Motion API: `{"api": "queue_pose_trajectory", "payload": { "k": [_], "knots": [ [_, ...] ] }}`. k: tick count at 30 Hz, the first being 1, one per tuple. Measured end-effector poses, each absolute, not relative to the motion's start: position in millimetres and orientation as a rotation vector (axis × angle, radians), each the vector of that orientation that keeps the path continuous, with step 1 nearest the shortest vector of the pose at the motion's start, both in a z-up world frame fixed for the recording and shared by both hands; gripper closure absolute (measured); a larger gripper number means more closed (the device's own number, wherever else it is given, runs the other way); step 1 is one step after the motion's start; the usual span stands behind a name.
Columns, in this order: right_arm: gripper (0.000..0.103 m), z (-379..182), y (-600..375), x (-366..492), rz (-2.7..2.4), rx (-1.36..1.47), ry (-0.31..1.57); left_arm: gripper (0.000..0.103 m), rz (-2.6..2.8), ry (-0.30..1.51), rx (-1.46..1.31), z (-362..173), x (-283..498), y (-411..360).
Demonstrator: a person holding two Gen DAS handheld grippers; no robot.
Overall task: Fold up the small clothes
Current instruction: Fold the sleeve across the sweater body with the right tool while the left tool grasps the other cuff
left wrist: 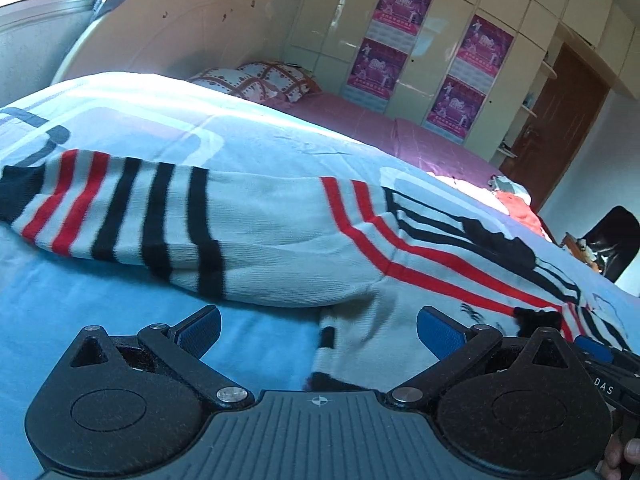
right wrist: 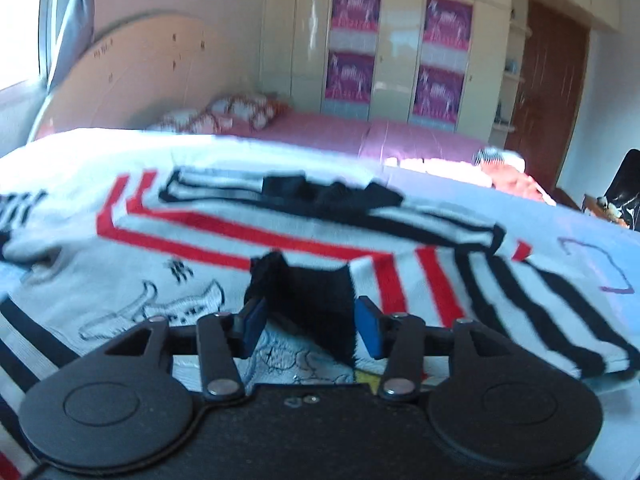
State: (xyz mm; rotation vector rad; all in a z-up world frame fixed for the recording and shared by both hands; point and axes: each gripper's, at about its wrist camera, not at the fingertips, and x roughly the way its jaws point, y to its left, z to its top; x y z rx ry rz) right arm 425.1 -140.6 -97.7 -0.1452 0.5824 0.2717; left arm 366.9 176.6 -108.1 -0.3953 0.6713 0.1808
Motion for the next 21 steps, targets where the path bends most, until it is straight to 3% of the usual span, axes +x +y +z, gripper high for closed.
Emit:
{"api": "queue_pose_trajectory", "payload": {
  "k": [3,11,13,14,15,16,18,21],
  "knots": [
    [0.067,-83.6,-163.2,408.8,0.219,-0.119,0.556,0.000,0.059,0.680,-0.453,-108.1,390.9,145.3],
    [0.065,-70.7,-229.4,390.8,0.086,-0.069,0.537,0.001,-0.306,0.771,-0.681,-137.8,468.1,43.6],
    [0.065,-70.6,-243.4,386.8,0.062,-0.058,0.539,0.019,-0.327,0.819,-0.734,-152.7,485.9,25.1],
    [0.065,-71.6,-251.1,386.2,0.050,-0.046,0.541,0.047,-0.327,0.851,-0.752,-160.3,493.1,17.4],
    [0.065,-71.4,-258.4,385.4,0.037,-0.035,0.543,0.061,-0.308,0.880,-0.768,-169.7,500.8,9.5],
    [0.065,-71.8,-265.2,383.3,0.024,-0.025,0.544,0.067,-0.301,0.878,-0.772,-175.1,505.8,4.5],
    [0.065,-73.7,-277.6,381.0,-0.001,-0.005,0.551,0.095,-0.285,0.878,-0.749,-180.5,515.2,-4.3],
    [0.065,-76.2,-293.2,379.4,-0.027,0.023,0.555,0.098,-0.279,0.842,-0.698,-175.4,522.5,-15.7]
  ]
}}
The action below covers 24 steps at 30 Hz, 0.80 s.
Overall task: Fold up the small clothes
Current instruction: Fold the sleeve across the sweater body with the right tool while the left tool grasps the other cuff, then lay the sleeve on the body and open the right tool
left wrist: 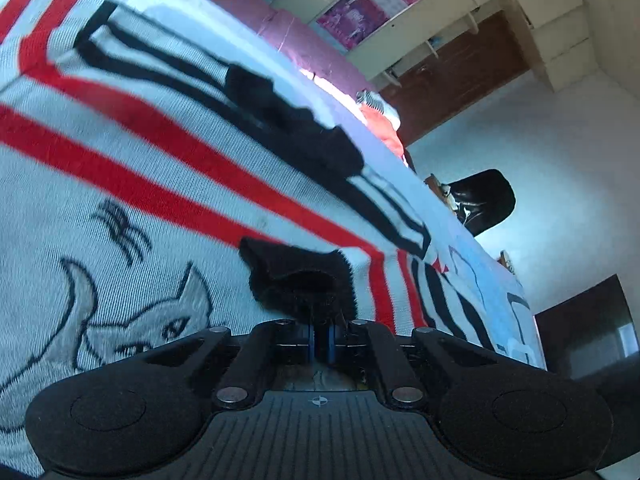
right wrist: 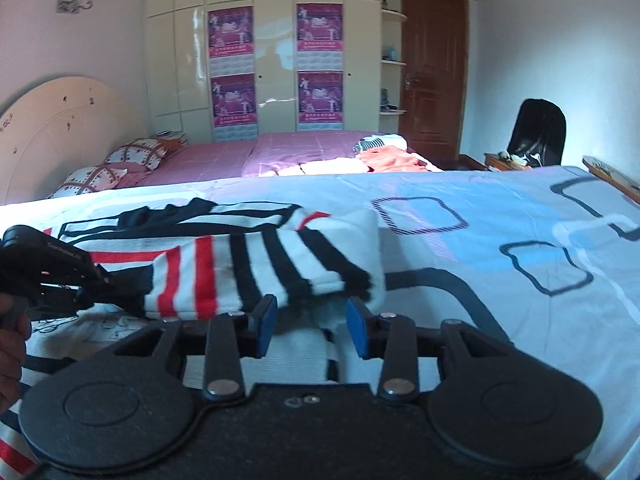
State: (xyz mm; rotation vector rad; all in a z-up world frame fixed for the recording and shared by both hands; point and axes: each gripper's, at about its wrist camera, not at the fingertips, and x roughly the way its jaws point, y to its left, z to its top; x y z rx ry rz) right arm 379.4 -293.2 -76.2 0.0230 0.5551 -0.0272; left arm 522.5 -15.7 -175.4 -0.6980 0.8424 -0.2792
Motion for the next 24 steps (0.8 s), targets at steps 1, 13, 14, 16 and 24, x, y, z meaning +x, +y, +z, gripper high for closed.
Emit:
{"api": "queue_pose_trajectory", "payload": {
  "k": [1,13,14,16,24],
  "knots": [
    [0.065,-77.2,-297.6,380.0,-0.035,0.032,0.558,0.098,-0.283,0.812,-0.667,-167.6,522.7,-19.3],
    [0.065,-88.0,-317.6,392.6,-0.038,0.133,0.579,0.098,-0.146,0.699,-0.520,-145.0,507.9,42.3],
    [0.065,-90.1,-317.3,396.5,-0.041,0.133,0.588,0.098,-0.133,0.708,-0.523,-150.0,501.4,49.4],
    [0.066,-92.0,-317.8,402.9,-0.042,0.141,0.592,0.098,-0.120,0.712,-0.524,-156.0,494.4,51.0],
    [0.100,-123.8,-309.2,442.7,-0.012,0.132,0.749,0.098,-0.067,0.696,-0.455,-160.7,479.4,59.2]
  ]
}}
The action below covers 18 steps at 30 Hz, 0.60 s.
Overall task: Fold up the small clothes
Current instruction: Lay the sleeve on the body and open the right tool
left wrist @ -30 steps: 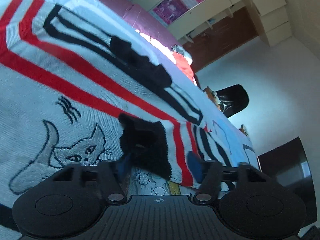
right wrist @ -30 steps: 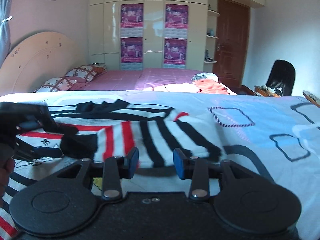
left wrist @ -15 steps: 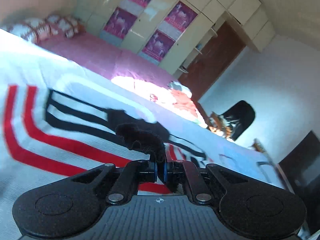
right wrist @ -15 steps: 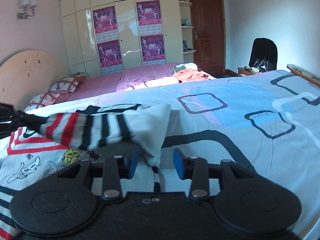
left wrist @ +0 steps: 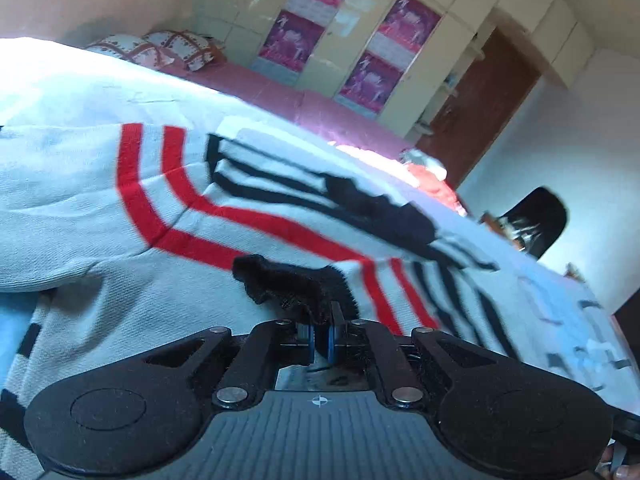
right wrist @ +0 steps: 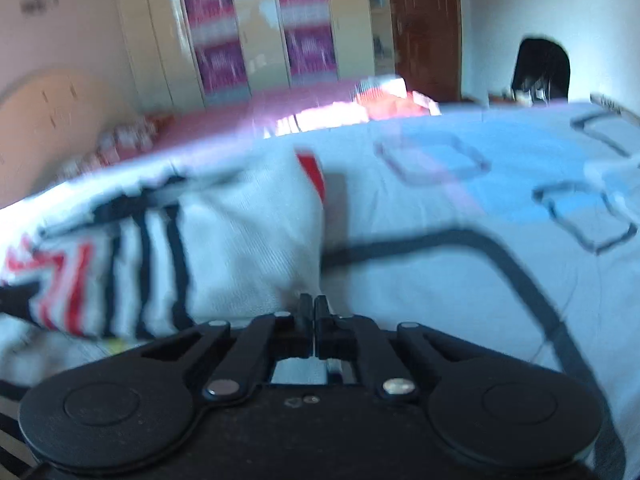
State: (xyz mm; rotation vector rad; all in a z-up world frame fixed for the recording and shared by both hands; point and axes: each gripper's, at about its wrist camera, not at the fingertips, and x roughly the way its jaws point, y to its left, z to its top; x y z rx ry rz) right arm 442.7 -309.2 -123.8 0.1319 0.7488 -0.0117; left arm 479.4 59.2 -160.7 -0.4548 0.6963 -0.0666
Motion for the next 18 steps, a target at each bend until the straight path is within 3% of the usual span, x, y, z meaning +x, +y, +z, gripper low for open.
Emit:
{"api": "queue_pose_trajectory", "payload": {
  "k": [7,14,16,18],
  "knots": [
    [0.093,-104.5,-307.0,426.8,0.024,0.128,0.629,0.098,-0.082,0.699,-0.462,-168.4,475.8,63.6],
    [0.089,-109.5,-303.3,449.3,0.062,0.076,0.693,0.096,-0.067,0.702,-0.525,-171.1,469.4,70.0],
    [0.088,-104.9,-310.6,446.0,0.059,0.100,0.666,0.088,-0.013,0.690,-0.537,-165.0,465.2,75.8],
    [0.088,-99.0,-318.0,445.2,0.057,0.096,0.622,0.052,0.108,0.610,-0.471,-147.8,452.8,79.8]
  ]
}}
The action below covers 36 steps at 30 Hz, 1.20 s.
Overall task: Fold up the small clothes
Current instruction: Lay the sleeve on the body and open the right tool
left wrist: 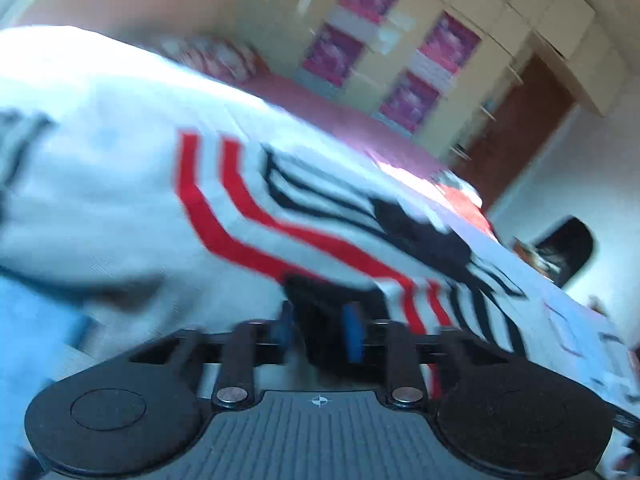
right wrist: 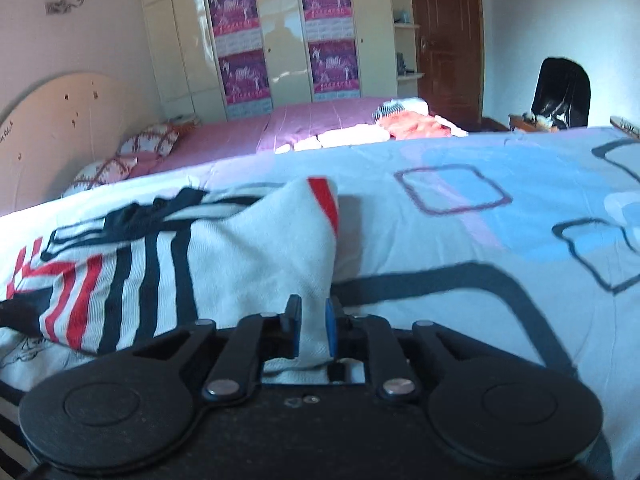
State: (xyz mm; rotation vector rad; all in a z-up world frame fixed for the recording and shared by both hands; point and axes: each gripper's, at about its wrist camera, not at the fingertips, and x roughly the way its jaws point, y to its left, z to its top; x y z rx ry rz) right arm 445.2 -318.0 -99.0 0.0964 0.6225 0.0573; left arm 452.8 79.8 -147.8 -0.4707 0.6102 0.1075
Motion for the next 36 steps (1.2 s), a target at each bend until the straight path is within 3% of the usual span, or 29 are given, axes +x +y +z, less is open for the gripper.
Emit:
{"api": "queue_pose_trajectory", "payload": {
  "k": [5,11,14,16,20,22,27,30,31,32,33,36],
  "knots": [
    [0.088,-88.0,-333.9,475.7,0.067,0.112,0.573,0.050,-0.010,0.522,-0.398,-116.3,466.2,67.0],
    [0.088,-100.5,-331.5,542.7,0.145,0.107,0.594,0.050,-0.096,0.699,-0.303,-150.7,509.8,30.1],
    [0.094,-123.6,-333.0,577.2,0.127,0.087,0.697,0.050,-0.101,0.668,-0.276,-155.8,501.9,27.4],
    [0.085,-126.6,-337.6,586.1,0.072,0.066,0.691,0.050,-0.083,0.666,-0.261,-153.0,498.7,26.8],
    [0.082,-118.8,-343.7,582.4,0.070,0.097,0.681,0.050,0.004,0.614,-0.281,-143.3,494.6,40.4],
    [0.058,-116.2,-342.2,579.5,0.081,0.102,0.659,0.050,0.023,0.624,-0.301,-143.2,496.7,48.8],
    [0.063,-129.4,-354.5,593.8,0.161,0.221,0.719,0.050,0.122,0.641,-0.315,-145.5,486.2,66.5],
    [0.076,-129.4,-354.8,594.4,0.191,0.238,0.709,0.050,0.107,0.670,-0.317,-154.9,487.0,69.8],
    [0.085,-128.8,-353.5,594.2,0.188,0.233,0.707,0.051,0.088,0.674,-0.304,-155.3,489.8,67.4],
    [0.091,-127.6,-351.1,593.5,0.182,0.214,0.700,0.056,0.066,0.677,-0.298,-155.7,492.1,65.9],
    [0.093,-126.4,-348.8,592.8,0.175,0.191,0.691,0.096,0.059,0.676,-0.288,-156.1,493.7,65.0],
    [0.095,-118.7,-350.8,585.5,0.139,0.189,0.648,0.099,0.094,0.622,-0.331,-154.6,489.7,68.3]
  ]
}}
